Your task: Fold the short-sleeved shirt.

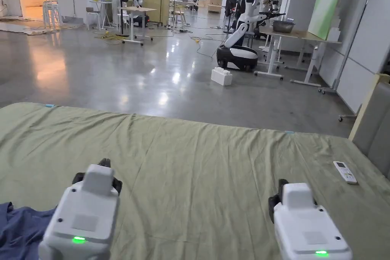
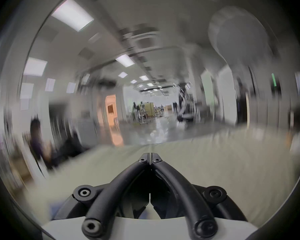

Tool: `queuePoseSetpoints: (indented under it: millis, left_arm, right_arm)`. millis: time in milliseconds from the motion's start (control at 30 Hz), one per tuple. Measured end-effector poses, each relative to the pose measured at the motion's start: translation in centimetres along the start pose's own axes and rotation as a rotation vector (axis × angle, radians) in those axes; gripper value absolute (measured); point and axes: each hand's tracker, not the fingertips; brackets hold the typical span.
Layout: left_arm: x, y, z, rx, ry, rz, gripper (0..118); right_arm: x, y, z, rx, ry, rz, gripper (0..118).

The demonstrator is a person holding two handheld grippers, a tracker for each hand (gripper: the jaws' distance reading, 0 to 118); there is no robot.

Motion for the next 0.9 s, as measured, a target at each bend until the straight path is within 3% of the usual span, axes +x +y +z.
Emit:
queuePoseSetpoints:
  millis: [33,67,167,233,333,433,600,633,667,700,800,900]
  left_arm:
    - [0.8,-0.2,0.0,0.008,-0.017,-0.115,0]
    - [1.3,-0.5,0.1,0.016,-0.034,-0.239,0]
    - [2.3,-0.2,1.7,0.033,-0.051,-0.502,0]
    - [2.1,-0.8,1.4,0.054,-0.053,-0.6,0]
    - [1.7,-0.6,1.7,0.078,-0.069,-0.599,0]
    - [0.1,0.1,0.6,0.018,-0.073,-0.24,0]
    - [-3.5,1.2,1.1,0.0,-0.094,0.508,0]
    - [-3.8,-0.2,0.0,0.011,-0.083,0.596,0]
    - [-4.0,-0.7,-0.5,0.026,-0.061,0.654,0]
    - [-4.3,-1.0,-1.0,0.034,-0.057,0.664,0]
    - [-3.9,-1.1,-1.0,0.031,-0.077,0.678,0]
    - [-3.7,-1.0,-0.8,0.018,-0.07,0.665,0]
  right_arm:
    - [-1.3,0.5,0.1,0.071,-0.001,0.267,0]
    - [-2.3,-0.3,-0.3,0.021,-0.003,0.414,0]
    - [-3.9,-1.2,-0.1,0.11,0.041,0.763,0]
    - [-3.2,-1.4,0.8,0.091,0.024,0.777,0]
    - [-3.0,-1.4,1.4,0.089,0.026,0.736,0]
    - [-1.8,-1.9,0.2,0.052,0.027,0.419,0]
    - [0.4,-1.0,0.4,-0.045,-0.031,-0.237,0]
    - [0.5,-1.9,-0.1,-0.117,-0.047,-0.389,0]
    - [0.6,-2.3,-0.1,-0.135,-0.064,-0.482,0]
    - [0.7,-2.0,-0.2,-0.07,-0.07,-0.459,0]
    - [0.5,-2.3,0.4,-0.079,-0.123,-0.561,0]
    - [0.8,-1.7,1.1,-0.053,-0.137,-0.56,0]
